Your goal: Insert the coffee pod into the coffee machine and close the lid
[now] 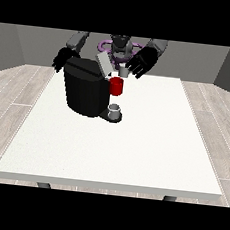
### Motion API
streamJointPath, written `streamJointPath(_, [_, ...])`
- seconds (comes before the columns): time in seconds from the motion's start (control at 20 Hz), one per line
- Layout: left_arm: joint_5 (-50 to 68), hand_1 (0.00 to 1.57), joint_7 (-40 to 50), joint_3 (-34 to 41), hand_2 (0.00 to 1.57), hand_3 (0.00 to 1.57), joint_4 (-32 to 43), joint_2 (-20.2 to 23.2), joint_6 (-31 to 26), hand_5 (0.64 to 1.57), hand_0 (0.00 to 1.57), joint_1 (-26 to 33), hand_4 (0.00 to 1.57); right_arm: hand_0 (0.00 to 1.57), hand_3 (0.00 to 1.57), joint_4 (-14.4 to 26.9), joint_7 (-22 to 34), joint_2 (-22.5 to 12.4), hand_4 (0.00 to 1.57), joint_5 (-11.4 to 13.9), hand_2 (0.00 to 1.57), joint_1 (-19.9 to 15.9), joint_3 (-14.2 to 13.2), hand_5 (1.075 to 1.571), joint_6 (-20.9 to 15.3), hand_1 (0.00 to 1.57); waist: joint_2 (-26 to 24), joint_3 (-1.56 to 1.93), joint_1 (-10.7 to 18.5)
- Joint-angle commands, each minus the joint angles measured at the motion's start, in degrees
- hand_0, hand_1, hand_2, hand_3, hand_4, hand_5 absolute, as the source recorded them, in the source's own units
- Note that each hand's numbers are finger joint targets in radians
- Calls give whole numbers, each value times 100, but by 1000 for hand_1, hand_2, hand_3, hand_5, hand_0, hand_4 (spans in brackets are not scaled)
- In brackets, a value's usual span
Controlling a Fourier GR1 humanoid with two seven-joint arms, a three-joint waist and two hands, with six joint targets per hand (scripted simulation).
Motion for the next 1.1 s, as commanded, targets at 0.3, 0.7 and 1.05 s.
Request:
streamJointPath(0.3, [-168,1314,-222,25,1328,1230,258,87,169,1571,1314,151,493,0,0,-602,517,6,481,27,0,144,143,1571,-58,0,-49,-3,-254])
streamJointPath(0.7, [-204,1260,-176,-39,1298,1208,181,-156,105,1571,1260,-38,511,0,0,-283,325,-133,498,-72,0,-42,-154,1571,-60,0,192,-2,-77])
streamJointPath(1.05, [-194,1203,-61,-24,1272,1200,146,-203,-85,1571,1203,-238,500,0,0,-158,172,-266,525,-344,0,-38,-378,1571,145,0,157,0,-47])
